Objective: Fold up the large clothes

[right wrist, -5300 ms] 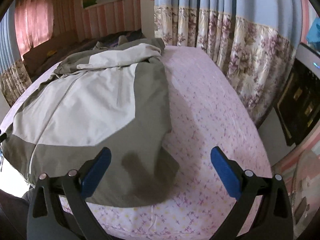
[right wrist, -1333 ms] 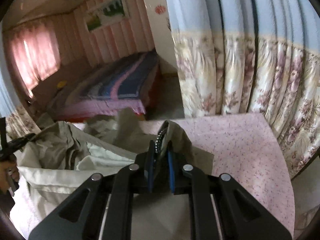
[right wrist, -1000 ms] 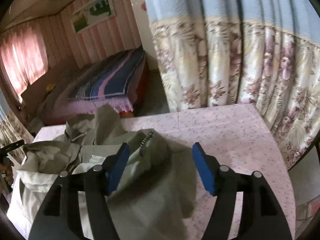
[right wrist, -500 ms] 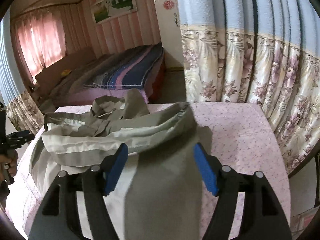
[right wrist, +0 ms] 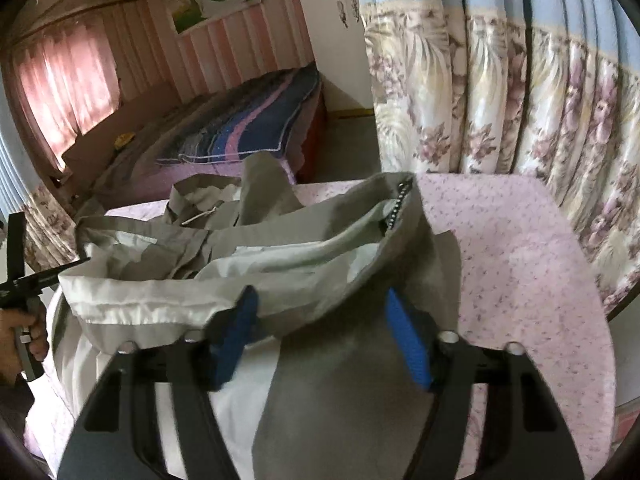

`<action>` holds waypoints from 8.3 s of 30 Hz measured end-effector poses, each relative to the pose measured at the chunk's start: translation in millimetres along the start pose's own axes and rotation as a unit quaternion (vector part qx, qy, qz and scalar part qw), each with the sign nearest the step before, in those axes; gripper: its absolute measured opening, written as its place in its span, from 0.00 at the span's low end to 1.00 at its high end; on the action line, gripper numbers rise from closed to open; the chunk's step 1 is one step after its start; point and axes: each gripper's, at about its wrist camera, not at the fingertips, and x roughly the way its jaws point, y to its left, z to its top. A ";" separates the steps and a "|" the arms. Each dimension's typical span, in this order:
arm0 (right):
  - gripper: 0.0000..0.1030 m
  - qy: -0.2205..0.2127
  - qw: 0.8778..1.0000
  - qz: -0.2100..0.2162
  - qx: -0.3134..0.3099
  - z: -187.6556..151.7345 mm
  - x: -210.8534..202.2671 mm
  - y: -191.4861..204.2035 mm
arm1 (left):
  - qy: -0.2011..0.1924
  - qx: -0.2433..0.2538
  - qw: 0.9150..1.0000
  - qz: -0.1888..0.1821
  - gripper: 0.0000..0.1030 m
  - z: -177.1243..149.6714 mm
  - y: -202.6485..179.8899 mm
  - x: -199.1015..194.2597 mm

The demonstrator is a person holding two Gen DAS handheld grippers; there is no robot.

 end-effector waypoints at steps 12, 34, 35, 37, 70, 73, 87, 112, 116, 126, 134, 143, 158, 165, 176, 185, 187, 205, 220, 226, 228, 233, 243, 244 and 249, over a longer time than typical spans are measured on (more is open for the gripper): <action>0.04 -0.053 0.998 -0.022 0.010 43.1 -1.5 -5.1 | -0.053 0.004 0.998 0.024 0.00 42.1 2.2 -6.3; 0.77 -0.046 0.997 -0.054 -0.006 67.3 0.4 -37.0 | -0.067 0.006 0.995 0.077 0.95 52.0 41.6 -21.2; 0.77 -0.033 0.998 -0.053 -0.006 64.2 1.3 -45.0 | -0.059 0.017 0.995 0.084 0.95 49.2 43.7 -20.7; 0.77 -0.018 0.999 -0.045 -0.006 57.9 4.6 -52.3 | -0.052 0.041 0.994 0.084 0.95 42.9 43.4 -17.9; 0.09 -0.054 0.983 -0.140 -0.103 82.7 62.6 -3.2 | -0.096 0.055 0.980 0.167 0.02 87.6 11.9 25.3; 0.25 -0.011 0.982 -0.169 -0.080 72.2 89.9 -16.2 | -0.045 0.015 0.982 0.184 0.04 76.0 37.1 57.5; 0.86 -0.051 0.982 -0.165 -0.073 52.5 -0.8 -11.7 | -0.069 0.016 0.987 0.144 0.79 49.8 56.7 -9.3; 0.87 -0.017 0.984 -0.150 -0.090 -82.9 2.1 33.6 | -0.027 0.093 0.982 0.161 0.91 -82.0 -40.0 2.9; 0.89 -0.007 0.992 -0.123 -0.025 -65.6 -15.8 -14.3 | -0.029 0.072 0.987 0.139 0.82 -73.5 -38.4 -12.4; 0.89 -0.006 0.997 -0.070 0.038 -44.0 -22.6 -61.9 | -0.080 0.095 0.990 0.060 0.92 -38.7 -130.3 -36.9; 0.89 0.039 0.994 -0.101 0.001 -28.2 16.1 -51.9 | -0.046 0.066 0.996 0.039 0.93 -32.4 -157.4 1.0; 0.91 0.085 0.993 -0.084 0.021 -35.8 56.2 -64.7 | -0.012 0.056 0.998 0.023 0.93 -46.5 -148.9 35.4; 0.28 0.085 0.996 -0.031 0.000 -31.1 47.4 -47.8 | 0.003 0.070 0.997 0.030 0.92 -48.5 -150.6 53.7; 0.12 0.056 0.998 -0.002 0.013 -13.4 25.2 -39.5 | 0.006 0.077 0.996 0.037 0.92 -48.6 -153.2 56.3; 0.10 -0.007 0.993 0.117 0.022 44.2 -40.8 34.6 | 0.013 0.073 0.997 0.009 0.85 -39.7 -145.0 50.4; 0.10 -0.019 0.982 0.188 0.024 64.9 -31.9 140.6 | -0.055 0.039 0.998 0.015 0.83 -5.2 -66.9 -30.2; 0.10 -0.019 0.979 0.198 0.038 63.2 -16.8 165.6 | -0.063 0.026 0.997 0.027 0.83 -2.5 -39.7 -45.2; 0.84 0.024 0.993 0.111 -0.039 1.7 38.0 303.9 | -0.038 -0.046 0.996 0.065 0.87 -53.4 71.4 -77.8; 0.89 -0.007 1.000 -0.013 0.012 -0.2 -26.5 100.4 | -0.065 0.018 0.998 -0.016 0.97 -7.4 -81.9 -101.2; 0.89 0.000 1.000 -0.006 0.015 -7.3 -16.9 89.2 | -0.001 0.067 0.997 0.042 0.97 -25.4 -109.5 -57.0; 0.89 0.005 1.000 0.000 0.008 -11.5 -15.4 95.8 | -0.004 0.065 0.997 0.046 0.92 -34.5 -103.6 -48.0; 0.89 0.013 1.000 0.024 -0.014 -23.1 -8.7 122.0 | -0.023 0.091 0.995 0.024 0.31 -40.5 -96.6 -57.1; 0.89 0.030 0.995 0.071 -0.069 -42.6 15.4 197.3 | -0.093 0.131 0.985 0.067 0.17 -33.8 -40.6 -122.0; 0.89 0.032 0.994 0.075 -0.073 -44.2 17.9 204.4 | -0.094 0.116 0.986 0.069 0.18 -36.2 -23.0 -124.4; 0.94 0.039 0.991 0.068 -0.110 -55.6 38.1 231.3 | -0.061 0.048 0.995 0.056 0.26 -66.8 50.8 -98.3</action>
